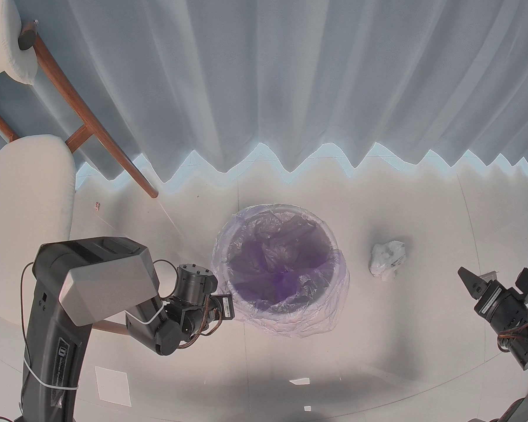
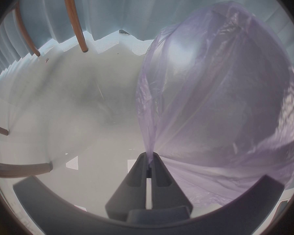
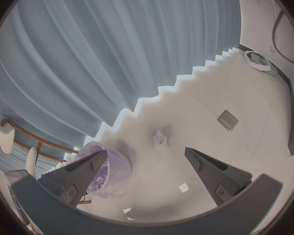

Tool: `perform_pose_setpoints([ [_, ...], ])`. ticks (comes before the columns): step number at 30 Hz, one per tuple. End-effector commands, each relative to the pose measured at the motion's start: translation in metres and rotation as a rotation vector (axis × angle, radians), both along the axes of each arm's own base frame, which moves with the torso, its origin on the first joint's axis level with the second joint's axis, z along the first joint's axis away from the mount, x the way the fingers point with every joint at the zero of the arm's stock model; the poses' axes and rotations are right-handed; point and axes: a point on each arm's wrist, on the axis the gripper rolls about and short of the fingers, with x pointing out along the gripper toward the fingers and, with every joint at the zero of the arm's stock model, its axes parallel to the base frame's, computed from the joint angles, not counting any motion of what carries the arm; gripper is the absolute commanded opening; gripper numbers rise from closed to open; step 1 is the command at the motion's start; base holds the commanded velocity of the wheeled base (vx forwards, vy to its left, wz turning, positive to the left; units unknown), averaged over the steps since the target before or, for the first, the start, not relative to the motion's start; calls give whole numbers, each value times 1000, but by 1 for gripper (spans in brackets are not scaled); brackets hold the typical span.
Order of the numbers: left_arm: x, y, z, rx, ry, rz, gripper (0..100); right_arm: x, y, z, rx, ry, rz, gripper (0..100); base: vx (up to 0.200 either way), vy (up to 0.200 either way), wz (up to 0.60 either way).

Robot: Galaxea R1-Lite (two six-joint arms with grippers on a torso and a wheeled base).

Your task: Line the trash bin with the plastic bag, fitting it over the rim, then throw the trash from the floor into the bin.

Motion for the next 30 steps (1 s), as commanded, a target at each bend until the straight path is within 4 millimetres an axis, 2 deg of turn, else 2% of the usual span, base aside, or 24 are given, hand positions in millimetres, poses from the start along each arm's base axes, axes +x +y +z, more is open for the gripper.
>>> perform_pose_setpoints([
  [1,1,0,-7,6,10,0,0,-3,0,-4,-4,19,2,100,0,0,0],
  [10,-4,-2,-3,0,14,-11,0,-5,-1,-2,-1,8,0,100,0,0,0],
  [11,-6,-2,-2,0,14,-12,100,-5,-1,-2,-1,8,0,100,0,0,0],
  [15,-18,1,11,-22,-7,-3,100,-5,-1,-3,-1,11,0,100,0,0,0],
  [18,-46,2,35,-50,-10,-14,100,-5,-1,-2,7,8,-7,100,0,0,0],
  [19,-46,2,35,-50,-10,-14,100,-5,-1,-2,7,8,-7,100,0,0,0],
  [20,-61,7,49,-53,-13,-23,100,-6,-1,-2,12,7,-8,100,0,0,0],
  [22,-75,13,64,-54,-24,-31,100,-6,-1,-2,10,9,-5,100,0,0,0],
  [24,-78,14,66,-52,-25,-32,100,-6,-1,-2,10,9,-5,100,0,0,0],
  [25,-101,23,79,-55,-33,-46,100,-6,-1,-4,3,24,0,100,0,0,0],
  [29,-133,38,102,-105,-108,-62,100,-7,1,-6,-9,44,18,100,0,0,0],
  [30,-133,38,102,-105,-108,-62,100,-7,1,-6,-9,44,18,100,0,0,0],
])
